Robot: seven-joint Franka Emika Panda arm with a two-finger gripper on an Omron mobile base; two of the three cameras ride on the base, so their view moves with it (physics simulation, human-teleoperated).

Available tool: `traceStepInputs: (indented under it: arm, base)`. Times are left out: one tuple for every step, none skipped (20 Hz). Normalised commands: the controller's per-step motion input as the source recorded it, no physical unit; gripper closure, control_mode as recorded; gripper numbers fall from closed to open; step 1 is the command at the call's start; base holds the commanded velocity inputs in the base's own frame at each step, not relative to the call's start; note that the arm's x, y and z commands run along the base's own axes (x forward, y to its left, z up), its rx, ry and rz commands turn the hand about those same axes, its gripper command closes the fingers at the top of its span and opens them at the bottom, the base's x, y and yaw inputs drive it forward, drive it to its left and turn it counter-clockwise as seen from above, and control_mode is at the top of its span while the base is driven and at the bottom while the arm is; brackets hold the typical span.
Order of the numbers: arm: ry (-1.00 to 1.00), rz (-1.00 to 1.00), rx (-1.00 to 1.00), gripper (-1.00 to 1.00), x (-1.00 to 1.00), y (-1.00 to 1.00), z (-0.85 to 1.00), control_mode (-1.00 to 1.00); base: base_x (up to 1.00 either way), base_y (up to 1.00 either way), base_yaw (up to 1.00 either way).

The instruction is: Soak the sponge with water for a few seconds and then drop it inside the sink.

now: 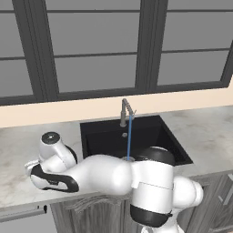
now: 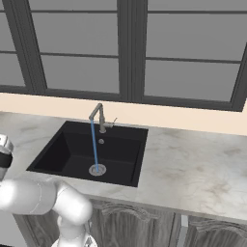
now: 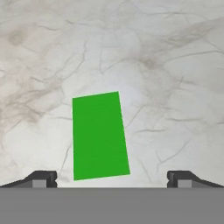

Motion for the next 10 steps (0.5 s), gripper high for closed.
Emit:
traceStepInputs:
  arm:
    - [0.0,0.0,0.0,-1.0,0.0,0.0,-0.34,-1.0]
    - [0.0,0.0,0.0,-1.0,0.0,0.0,-0.38,-1.0]
    - [0.0,0.0,0.0,-1.0,0.0,0.0,-0.36,-1.0]
    - [0.0,0.0,0.0,-1.0,0.0,0.0,-0.38,-1.0]
    - [0.0,0.0,0.0,-1.0,0.0,0.01,-0.39,-1.0]
    - [0.0,0.0,0.0,-1.0,0.01,0.0,-0.34,-1.0]
    - [0.0,0.0,0.0,-1.0,0.05,0.01,-0.31,-1.0]
    - [0.0,0.0,0.0,-1.0,0.13,0.01,-0.24,-1.0]
    - [0.0,0.0,0.0,-1.0,0.17,0.02,-0.16,-1.0]
    - [0.0,0.0,0.0,-1.0,0.25,0.04,-0.06,-1.0]
  base:
    - [0.0,0.0,0.0]
    - [0.0,0.0,0.0]
    - [0.0,0.0,0.0]
    - [0.0,0.0,0.0]
    - [0.0,0.0,0.0]
    - [0.0,0.0,0.0]
    - [0.0,0.0,0.0]
    - [0.0,0.0,0.0]
    - [0.0,0.0,0.0]
    - [0.0,0.0,0.0]
